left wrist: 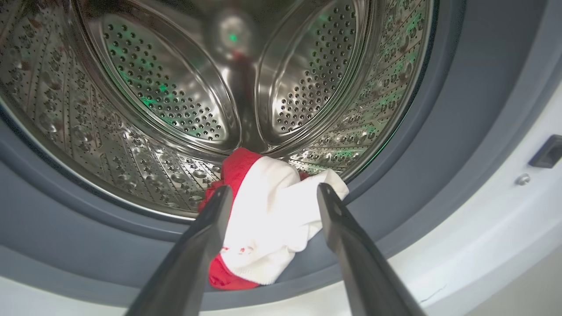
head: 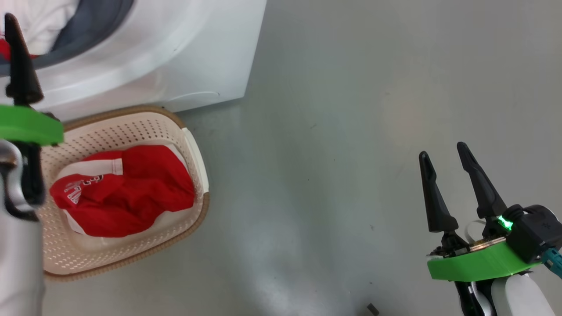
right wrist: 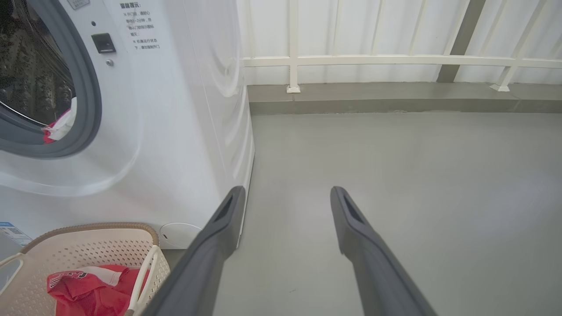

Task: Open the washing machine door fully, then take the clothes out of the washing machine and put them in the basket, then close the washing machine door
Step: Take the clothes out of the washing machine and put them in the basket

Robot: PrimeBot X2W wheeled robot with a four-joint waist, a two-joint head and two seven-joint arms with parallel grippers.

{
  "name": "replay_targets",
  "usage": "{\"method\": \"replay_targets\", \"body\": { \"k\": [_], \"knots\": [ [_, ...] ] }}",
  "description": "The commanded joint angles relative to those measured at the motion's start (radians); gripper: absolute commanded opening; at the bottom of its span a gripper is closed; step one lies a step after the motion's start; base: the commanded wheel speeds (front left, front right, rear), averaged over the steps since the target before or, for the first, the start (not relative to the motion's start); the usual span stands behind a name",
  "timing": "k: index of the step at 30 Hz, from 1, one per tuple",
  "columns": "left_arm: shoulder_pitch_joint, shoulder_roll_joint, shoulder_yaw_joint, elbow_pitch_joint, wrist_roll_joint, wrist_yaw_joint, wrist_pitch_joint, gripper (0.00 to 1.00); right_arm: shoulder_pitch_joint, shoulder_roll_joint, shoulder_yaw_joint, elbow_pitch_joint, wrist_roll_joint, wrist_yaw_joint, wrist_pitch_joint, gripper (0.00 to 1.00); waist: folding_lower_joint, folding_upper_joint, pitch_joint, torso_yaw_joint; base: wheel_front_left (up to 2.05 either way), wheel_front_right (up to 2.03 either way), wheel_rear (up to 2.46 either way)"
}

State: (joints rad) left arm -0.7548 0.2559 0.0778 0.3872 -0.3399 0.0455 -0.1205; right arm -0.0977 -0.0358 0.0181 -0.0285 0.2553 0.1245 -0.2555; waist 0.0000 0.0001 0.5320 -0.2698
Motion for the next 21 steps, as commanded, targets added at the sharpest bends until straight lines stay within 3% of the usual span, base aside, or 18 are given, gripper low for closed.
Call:
{"method": "replay_targets", "body": {
  "k": [1, 21],
  "knots": [
    [-0.038, 0.049, 0.032, -0.003, -0.016, -0.017, 0.015, 1.0, -0.012, -0.014, 0.025, -0.017, 0.012, 0.006, -0.006, 1.0, 0.0, -0.0001, 0.02, -0.013, 0.0, 0.0, 0.0],
    [-0.345, 0.065, -0.011, 0.37, -0.069, -0.074, 0.097, 1.0, -0.034, -0.014, 0.056, 0.012, -0.003, 0.006, -0.006, 1.0, 0.0, -0.0001, 0.041, -0.032, 0.0, 0.0, 0.0]
  ]
}}
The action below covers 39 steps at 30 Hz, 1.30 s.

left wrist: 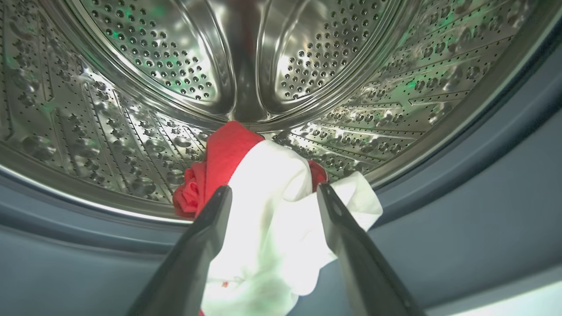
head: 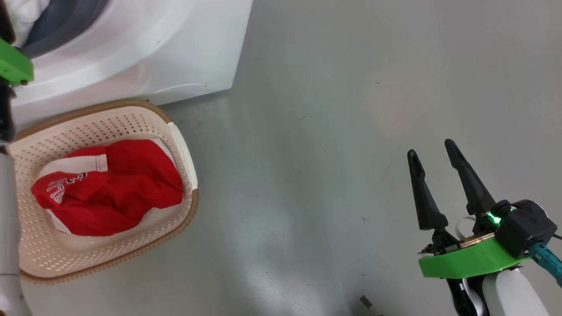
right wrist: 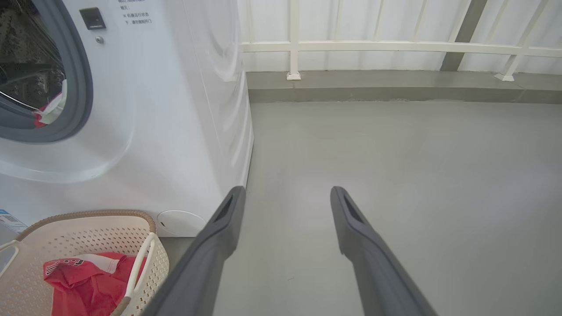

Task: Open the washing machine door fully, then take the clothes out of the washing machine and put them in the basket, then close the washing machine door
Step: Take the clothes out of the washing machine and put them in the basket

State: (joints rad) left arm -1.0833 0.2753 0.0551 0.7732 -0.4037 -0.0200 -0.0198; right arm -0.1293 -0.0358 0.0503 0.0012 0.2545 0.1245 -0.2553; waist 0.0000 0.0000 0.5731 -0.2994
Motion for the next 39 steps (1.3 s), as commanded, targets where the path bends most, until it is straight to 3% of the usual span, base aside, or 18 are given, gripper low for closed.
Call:
{"method": "replay_targets", "body": {
  "k": [1, 11, 21, 31, 32, 33, 34, 39],
  "knots": [
    [-0.026, 0.045, 0.009, 0.002, -0.006, -0.01, -0.003, 1.0, -0.002, -0.014, 0.024, -0.018, -0.003, 0.006, -0.006, 1.0, 0.0, 0.0, 0.001, -0.005, 0.0, 0.0, 0.0],
    [-0.112, 0.053, -0.03, 0.138, 0.006, -0.026, 0.018, 1.0, -0.01, -0.014, 0.038, -0.018, -0.003, 0.006, -0.006, 1.0, 0.0, 0.0, 0.029, -0.023, 0.0, 0.0, 0.0],
    [-0.18, 0.099, -0.069, 0.269, 0.054, 0.043, 0.054, 1.0, -0.024, -0.014, 0.055, -0.01, 0.002, 0.006, -0.006, 1.0, 0.0, 0.0, 0.047, -0.047, 0.0, 0.0, 0.0],
    [-0.205, 0.095, -0.079, 0.343, 0.037, 0.022, 0.066, 1.0, -0.033, -0.014, 0.06, -0.004, 0.012, 0.006, -0.006, 1.0, 0.0, 0.0, 0.056, -0.048, 0.0, 0.0, 0.0],
    [-0.206, 0.094, -0.081, 0.347, 0.037, 0.022, 0.063, 0.77, -0.034, -0.014, 0.061, -0.004, 0.013, 0.006, -0.006, 1.0, 0.0, 0.0, 0.055, -0.047, 0.0, 0.0, 0.0],
    [-0.207, 0.093, -0.083, 0.351, 0.037, 0.021, 0.06, 0.35, -0.034, -0.014, 0.062, -0.004, 0.013, 0.006, -0.006, 1.0, 0.0, 0.0, 0.054, -0.046, 0.0, 0.0, 0.0],
    [-0.208, 0.092, -0.086, 0.354, 0.037, 0.018, 0.057, 0.0, -0.035, -0.014, 0.061, -0.004, 0.013, 0.006, -0.006, 1.0, 0.0, 0.0, 0.053, -0.045, 0.0, 0.0, 0.0],
    [-0.21, 0.089, -0.09, 0.365, 0.027, -0.004, 0.037, 0.0, -0.034, -0.014, 0.061, -0.003, 0.012, 0.006, -0.006, 1.0, 0.0, 0.0, 0.047, -0.04, 0.0, 0.0, 0.0]
  ]
}}
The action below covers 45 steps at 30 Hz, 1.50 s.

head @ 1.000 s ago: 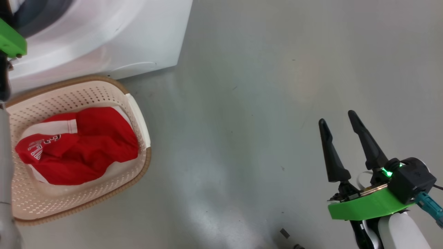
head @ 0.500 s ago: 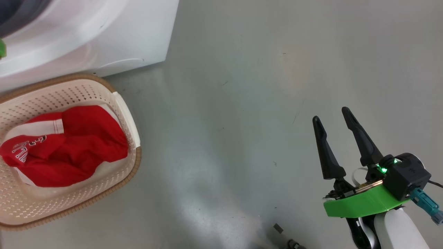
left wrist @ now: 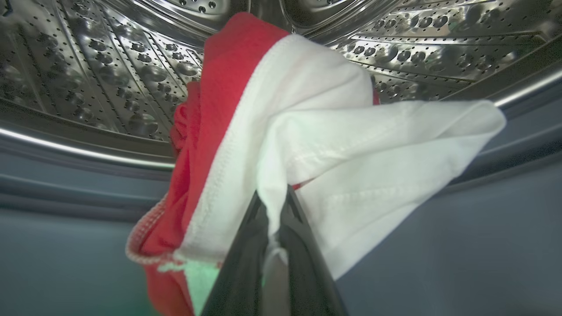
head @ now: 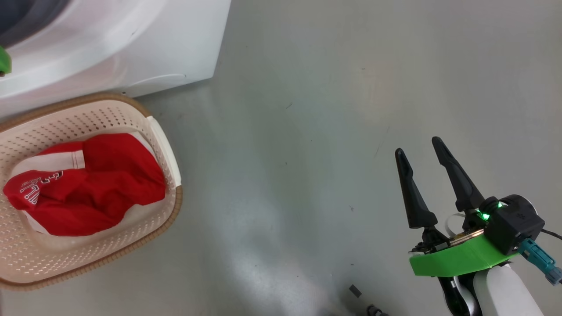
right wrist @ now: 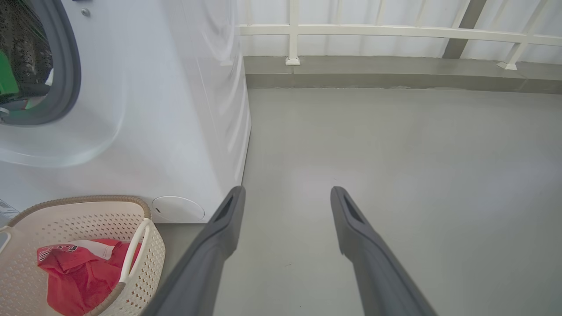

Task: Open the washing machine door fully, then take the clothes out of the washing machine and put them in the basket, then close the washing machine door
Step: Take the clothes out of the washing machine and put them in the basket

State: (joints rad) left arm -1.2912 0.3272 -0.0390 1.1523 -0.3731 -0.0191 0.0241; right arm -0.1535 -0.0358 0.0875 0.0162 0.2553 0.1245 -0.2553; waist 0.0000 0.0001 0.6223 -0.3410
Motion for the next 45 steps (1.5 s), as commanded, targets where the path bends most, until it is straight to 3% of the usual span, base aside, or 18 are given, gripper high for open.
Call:
{"method": "replay_targets", "body": {
  "k": [1, 22, 36, 45],
  "knots": [
    [-0.001, 0.037, 0.003, -0.013, -0.004, -0.008, -0.015, 0.0, -0.009, -0.014, 0.024, -0.018, 0.011, 0.006, -0.006, 1.0, 0.0, -0.0001, -0.003, 0.003, 0.0, 0.0, 0.0],
    [0.086, 0.063, -0.032, -0.134, 0.013, -0.01, -0.232, 0.0, -0.005, -0.014, 0.019, -0.022, 0.005, 0.006, -0.006, 1.0, 0.0, -0.0001, -0.017, 0.039, 0.0, 0.0, 0.0],
    [0.281, 0.069, -0.02, -0.414, -0.011, 0.031, -0.242, 0.0, -0.009, -0.014, 0.011, -0.022, 0.003, 0.006, -0.006, 1.0, 0.0, -0.0001, -0.037, 0.063, 0.0, 0.0, 0.0],
    [0.446, 0.088, -0.004, -0.676, -0.013, 0.095, -0.213, 0.0, -0.01, -0.014, 0.007, -0.023, 0.003, 0.006, -0.006, 1.0, 0.0, -0.0001, -0.053, 0.076, 0.0, 0.0, 0.0]
  ]
}}
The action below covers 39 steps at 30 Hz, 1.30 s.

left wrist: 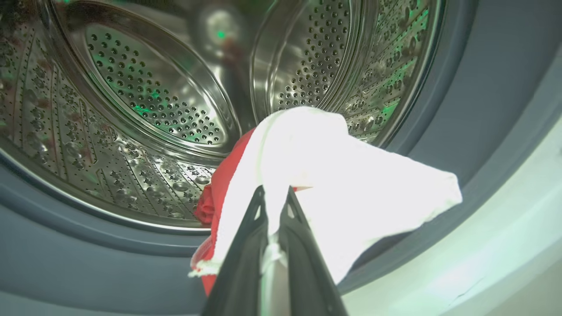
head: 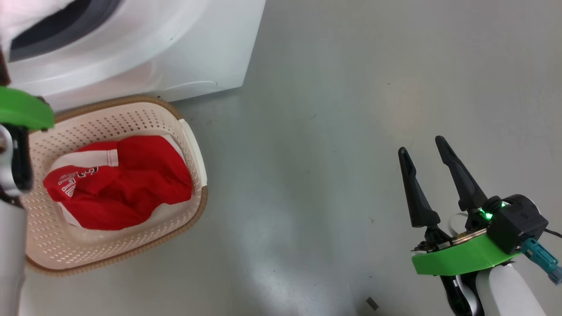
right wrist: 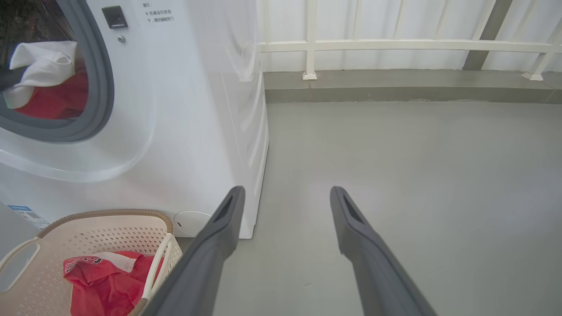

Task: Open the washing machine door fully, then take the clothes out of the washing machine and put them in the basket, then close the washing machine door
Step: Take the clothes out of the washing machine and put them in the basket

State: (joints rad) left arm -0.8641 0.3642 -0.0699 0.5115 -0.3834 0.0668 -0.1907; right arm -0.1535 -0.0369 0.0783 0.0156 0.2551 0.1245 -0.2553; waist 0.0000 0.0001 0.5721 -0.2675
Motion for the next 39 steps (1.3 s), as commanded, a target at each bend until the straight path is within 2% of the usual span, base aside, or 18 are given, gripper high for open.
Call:
{"method": "replay_targets", "body": {
  "k": [1, 11, 23, 39],
  "knots": [
    [0.04, 0.05, 0.029, -0.067, -0.003, 0.019, 0.007, 0.0, -0.011, -0.013, 0.015, -0.023, 0.003, 0.006, -0.006, 1.0, 0.0, -0.0001, -0.005, 0.004, 0.0, 0.0, 0.0],
    [0.232, 0.049, 0.045, -0.349, -0.014, 0.094, 0.087, 0.0, -0.01, -0.013, 0.002, -0.025, -0.004, 0.006, -0.006, 1.0, 0.0, -0.0001, -0.044, 0.018, 0.0, 0.0, 0.0],
    [0.391, 0.039, 0.057, -0.549, -0.025, 0.149, 0.132, 0.0, 0.007, -0.013, -0.018, -0.032, -0.02, 0.006, -0.006, 1.0, 0.0, -0.0001, -0.113, 0.053, 0.0, 0.0, 0.0],
    [0.541, -0.004, 0.036, -0.77, -0.023, 0.199, 0.132, 0.0, 0.051, -0.013, -0.052, -0.043, -0.043, 0.006, -0.006, 1.0, 0.0, -0.0001, -0.203, 0.117, 0.0, 0.0, 0.0]
  ]
}}
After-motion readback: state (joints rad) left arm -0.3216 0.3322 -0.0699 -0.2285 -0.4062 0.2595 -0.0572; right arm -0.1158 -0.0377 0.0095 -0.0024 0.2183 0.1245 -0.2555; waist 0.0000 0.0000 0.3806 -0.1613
